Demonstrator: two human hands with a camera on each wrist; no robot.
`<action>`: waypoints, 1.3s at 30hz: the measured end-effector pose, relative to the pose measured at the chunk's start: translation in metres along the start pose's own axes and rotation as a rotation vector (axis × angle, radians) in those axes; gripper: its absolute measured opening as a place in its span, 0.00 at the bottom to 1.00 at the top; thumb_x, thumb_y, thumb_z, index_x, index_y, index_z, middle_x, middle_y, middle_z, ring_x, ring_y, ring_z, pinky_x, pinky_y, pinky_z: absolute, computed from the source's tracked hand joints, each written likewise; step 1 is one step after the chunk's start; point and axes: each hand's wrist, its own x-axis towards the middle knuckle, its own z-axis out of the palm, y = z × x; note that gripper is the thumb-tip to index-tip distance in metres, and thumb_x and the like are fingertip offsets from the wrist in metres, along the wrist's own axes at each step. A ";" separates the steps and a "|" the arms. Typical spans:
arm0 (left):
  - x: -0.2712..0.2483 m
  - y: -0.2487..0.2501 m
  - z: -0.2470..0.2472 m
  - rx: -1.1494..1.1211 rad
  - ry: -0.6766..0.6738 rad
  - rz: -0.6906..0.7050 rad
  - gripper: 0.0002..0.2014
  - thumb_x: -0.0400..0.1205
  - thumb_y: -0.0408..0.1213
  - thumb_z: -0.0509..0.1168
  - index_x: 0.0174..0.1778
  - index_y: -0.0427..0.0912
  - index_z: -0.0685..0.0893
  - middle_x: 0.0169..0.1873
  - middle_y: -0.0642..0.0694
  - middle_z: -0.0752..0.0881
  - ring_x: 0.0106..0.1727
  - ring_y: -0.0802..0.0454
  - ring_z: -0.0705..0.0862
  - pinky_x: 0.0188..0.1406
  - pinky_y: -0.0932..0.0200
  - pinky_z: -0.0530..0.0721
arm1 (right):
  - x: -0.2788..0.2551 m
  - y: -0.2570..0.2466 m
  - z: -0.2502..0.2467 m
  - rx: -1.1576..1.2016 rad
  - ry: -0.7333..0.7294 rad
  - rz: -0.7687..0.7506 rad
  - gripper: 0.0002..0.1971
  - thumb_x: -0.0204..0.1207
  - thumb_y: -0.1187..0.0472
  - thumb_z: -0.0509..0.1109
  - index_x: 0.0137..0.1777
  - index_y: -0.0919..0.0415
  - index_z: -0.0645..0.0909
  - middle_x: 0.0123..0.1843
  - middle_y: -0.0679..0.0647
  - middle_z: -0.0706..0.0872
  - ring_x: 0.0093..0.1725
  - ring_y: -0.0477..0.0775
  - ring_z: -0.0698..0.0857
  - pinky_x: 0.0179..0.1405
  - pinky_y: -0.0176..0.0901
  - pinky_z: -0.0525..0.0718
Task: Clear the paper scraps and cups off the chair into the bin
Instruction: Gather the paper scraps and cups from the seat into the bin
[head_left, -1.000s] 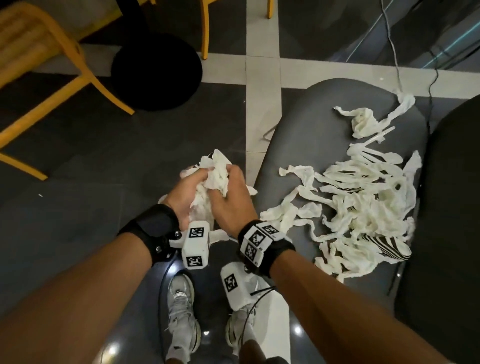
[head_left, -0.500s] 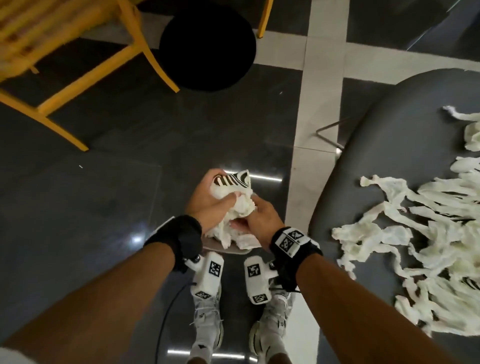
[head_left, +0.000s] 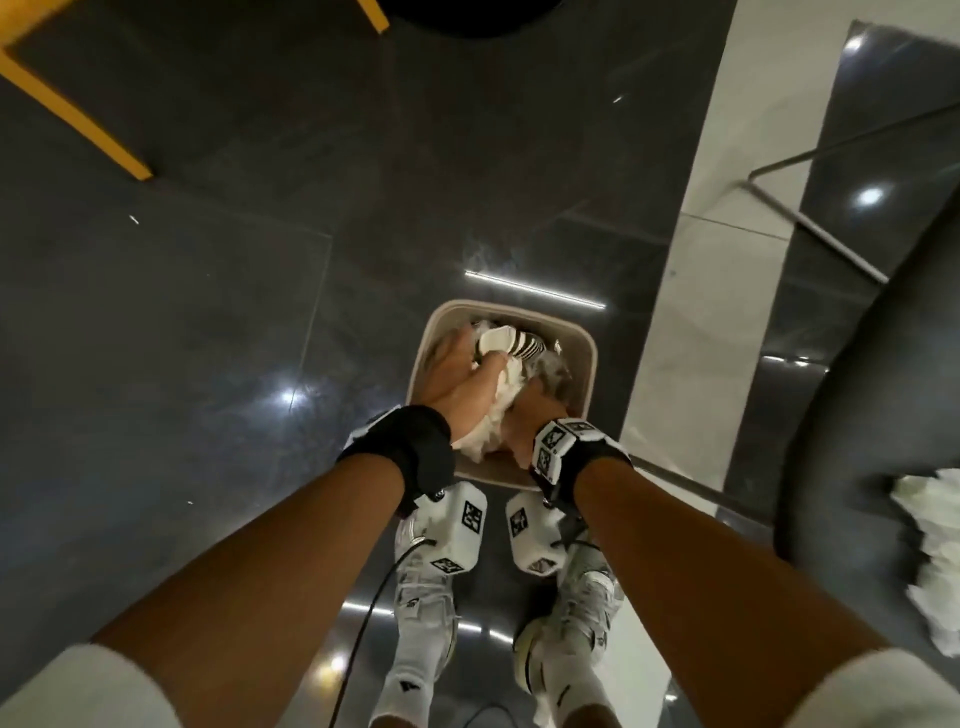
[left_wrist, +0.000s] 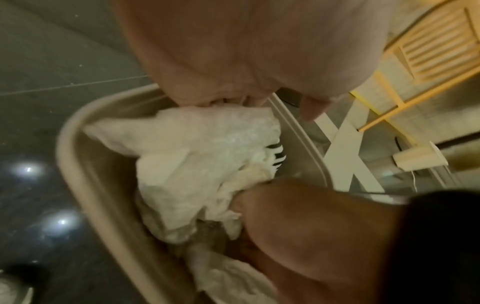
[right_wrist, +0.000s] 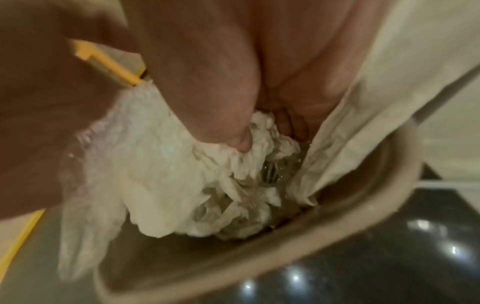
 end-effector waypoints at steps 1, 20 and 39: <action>0.002 0.002 -0.005 -0.053 -0.002 0.012 0.32 0.84 0.53 0.55 0.86 0.56 0.60 0.84 0.50 0.68 0.84 0.47 0.67 0.84 0.46 0.64 | 0.002 -0.004 -0.006 -0.005 0.002 -0.058 0.27 0.89 0.59 0.55 0.85 0.68 0.56 0.85 0.64 0.62 0.84 0.67 0.63 0.84 0.59 0.59; -0.112 0.175 0.002 0.256 0.050 0.291 0.18 0.82 0.30 0.61 0.68 0.43 0.81 0.62 0.45 0.85 0.63 0.47 0.84 0.61 0.60 0.78 | -0.185 0.060 -0.185 0.861 0.234 -0.140 0.08 0.74 0.65 0.66 0.37 0.53 0.83 0.38 0.56 0.87 0.37 0.56 0.86 0.38 0.52 0.85; -0.175 0.279 0.204 0.981 -0.360 0.691 0.07 0.80 0.29 0.59 0.42 0.34 0.81 0.50 0.36 0.85 0.58 0.35 0.83 0.55 0.50 0.81 | -0.338 0.334 -0.243 0.376 0.632 0.125 0.11 0.80 0.60 0.63 0.59 0.54 0.83 0.56 0.52 0.85 0.51 0.53 0.84 0.52 0.41 0.79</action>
